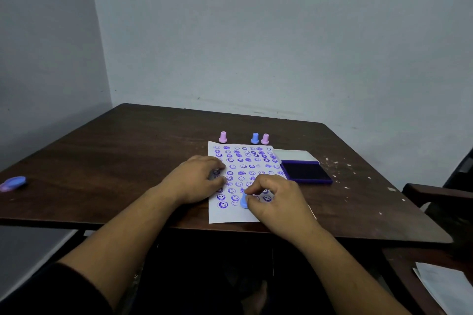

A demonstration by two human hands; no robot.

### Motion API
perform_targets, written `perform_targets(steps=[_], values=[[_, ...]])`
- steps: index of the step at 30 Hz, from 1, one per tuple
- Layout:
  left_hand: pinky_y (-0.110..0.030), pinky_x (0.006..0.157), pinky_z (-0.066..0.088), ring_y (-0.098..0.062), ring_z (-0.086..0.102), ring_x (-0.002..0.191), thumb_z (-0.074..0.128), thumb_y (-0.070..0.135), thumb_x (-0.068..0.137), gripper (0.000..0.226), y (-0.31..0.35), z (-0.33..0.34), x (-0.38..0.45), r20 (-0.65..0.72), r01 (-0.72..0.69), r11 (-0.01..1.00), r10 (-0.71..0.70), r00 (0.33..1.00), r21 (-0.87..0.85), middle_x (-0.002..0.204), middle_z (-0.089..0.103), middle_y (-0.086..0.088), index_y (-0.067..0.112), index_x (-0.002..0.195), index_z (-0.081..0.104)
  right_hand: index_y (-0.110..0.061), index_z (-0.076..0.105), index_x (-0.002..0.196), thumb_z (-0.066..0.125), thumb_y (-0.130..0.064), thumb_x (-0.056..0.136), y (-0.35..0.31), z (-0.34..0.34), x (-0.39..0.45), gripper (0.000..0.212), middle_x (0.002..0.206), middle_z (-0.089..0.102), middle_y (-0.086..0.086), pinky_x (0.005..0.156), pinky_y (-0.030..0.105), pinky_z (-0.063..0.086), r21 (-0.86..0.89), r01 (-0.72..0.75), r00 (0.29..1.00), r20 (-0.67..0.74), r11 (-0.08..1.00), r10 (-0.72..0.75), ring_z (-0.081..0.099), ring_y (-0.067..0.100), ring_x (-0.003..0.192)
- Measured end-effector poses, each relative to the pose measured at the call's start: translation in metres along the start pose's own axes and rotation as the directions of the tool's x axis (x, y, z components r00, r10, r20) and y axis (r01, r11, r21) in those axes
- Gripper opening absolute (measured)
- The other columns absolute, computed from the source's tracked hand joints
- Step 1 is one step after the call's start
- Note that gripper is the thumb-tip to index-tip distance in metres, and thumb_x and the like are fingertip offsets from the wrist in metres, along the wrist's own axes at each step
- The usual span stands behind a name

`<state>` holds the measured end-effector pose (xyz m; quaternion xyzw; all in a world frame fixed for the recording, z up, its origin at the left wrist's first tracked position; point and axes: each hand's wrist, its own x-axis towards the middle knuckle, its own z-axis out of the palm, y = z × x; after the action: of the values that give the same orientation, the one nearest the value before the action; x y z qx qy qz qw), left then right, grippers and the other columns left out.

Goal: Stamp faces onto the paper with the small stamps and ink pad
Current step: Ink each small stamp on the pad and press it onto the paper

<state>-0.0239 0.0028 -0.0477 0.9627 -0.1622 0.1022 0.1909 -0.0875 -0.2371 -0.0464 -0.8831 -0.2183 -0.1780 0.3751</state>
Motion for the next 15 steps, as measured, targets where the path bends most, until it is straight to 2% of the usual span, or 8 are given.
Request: perform_targets(steps=[3,8,15], values=[[-0.037,0.109,0.040,-0.014,0.043,0.133,0.052,0.056,0.090,0.054,0.0001,0.0001,0.0003,0.004,-0.003,1.000,0.003,1.000,0.000,0.144,0.055,0.012,0.029,0.137,0.058,-0.029,0.077,0.085,0.078,-0.025,0.080,0.0011,0.0009,-0.0007,0.006,0.095,0.074,-0.025,0.081,0.021,0.053,-0.002,0.004,1.000,-0.006,1.000,-0.004,0.067,0.004,0.093],[-0.039,0.109,0.040,-0.014,0.044,0.132,0.050,0.058,0.087,0.058,0.0002,-0.0005,-0.0007,0.010,-0.001,1.000,0.001,1.000,-0.003,0.143,0.056,0.012,0.029,0.136,0.059,-0.030,0.077,0.084,0.080,-0.023,0.080,0.0030,0.0004,-0.0012,0.009,0.096,0.073,-0.029,0.080,0.017,0.050,-0.007,0.016,1.000,-0.021,1.000,-0.016,0.068,0.003,0.093],[-0.039,0.110,0.039,-0.015,0.045,0.133,0.051,0.057,0.087,0.057,0.0013,-0.0015,-0.0007,0.012,-0.012,1.000,0.012,1.000,-0.006,0.143,0.057,0.011,0.028,0.136,0.059,-0.027,0.074,0.087,0.076,-0.022,0.083,0.0015,-0.0016,-0.0041,0.007,0.095,0.073,-0.022,0.080,0.022,0.053,-0.004,0.042,0.999,-0.008,0.999,-0.042,0.068,0.007,0.091]])
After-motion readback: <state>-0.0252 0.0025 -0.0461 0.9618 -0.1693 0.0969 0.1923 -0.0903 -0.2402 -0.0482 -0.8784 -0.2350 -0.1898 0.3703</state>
